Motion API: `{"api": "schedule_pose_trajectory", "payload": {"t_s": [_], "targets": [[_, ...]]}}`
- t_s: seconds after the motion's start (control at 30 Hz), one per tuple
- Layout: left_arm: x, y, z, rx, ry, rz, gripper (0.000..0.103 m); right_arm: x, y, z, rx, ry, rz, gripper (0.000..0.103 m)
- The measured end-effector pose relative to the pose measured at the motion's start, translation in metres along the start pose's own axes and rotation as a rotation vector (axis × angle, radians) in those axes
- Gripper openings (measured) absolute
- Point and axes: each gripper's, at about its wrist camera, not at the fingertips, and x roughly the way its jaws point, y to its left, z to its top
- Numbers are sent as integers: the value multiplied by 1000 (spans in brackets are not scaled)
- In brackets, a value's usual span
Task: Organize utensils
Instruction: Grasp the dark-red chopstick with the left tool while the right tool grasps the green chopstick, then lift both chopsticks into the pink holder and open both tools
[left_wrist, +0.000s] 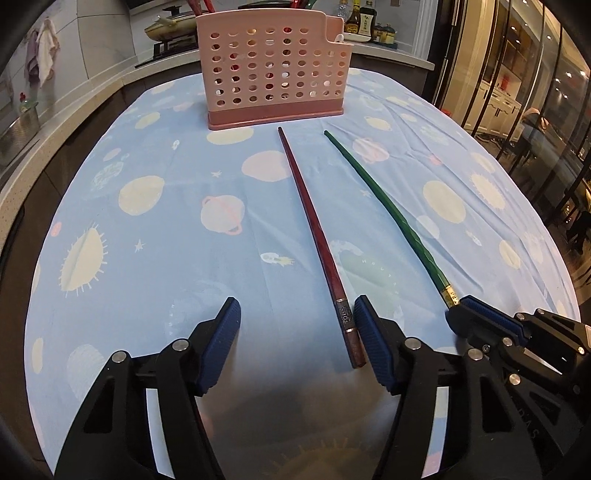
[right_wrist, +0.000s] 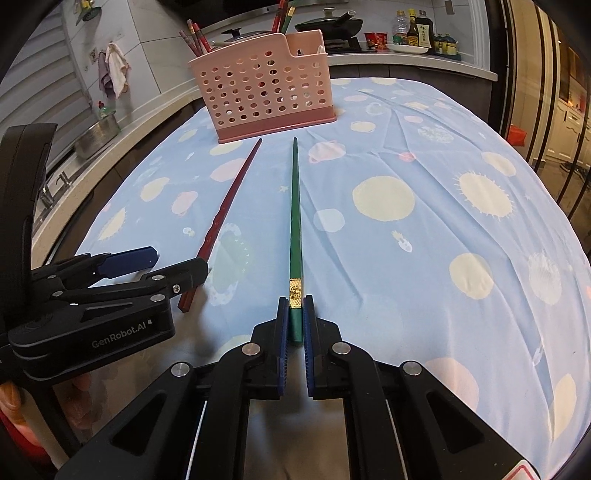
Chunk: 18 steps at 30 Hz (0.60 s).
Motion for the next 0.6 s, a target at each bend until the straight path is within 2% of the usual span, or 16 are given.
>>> {"api": "schedule_pose_trajectory", "payload": {"t_s": [0.13, 0.27, 0.3, 0.47, 0.6], "targets": [[-1, -2, -2, 20, -8, 13, 44, -1, -1, -1, 1, -2, 3, 7], [-4, -2, -2, 21, -1, -21, 11, -2, 0, -2, 2, -4, 6, 7], [-4, -1, -3, 19, 6, -38, 8, -3, 0, -2, 1, -5, 7, 7], [-12, 1, -6, 9, 14, -68, 7, -12, 2, -1, -6, -24, 15, 7], [-30, 3, -4, 5, -19, -76, 7, -30, 4, 5, -9, -69, 26, 7]]}}
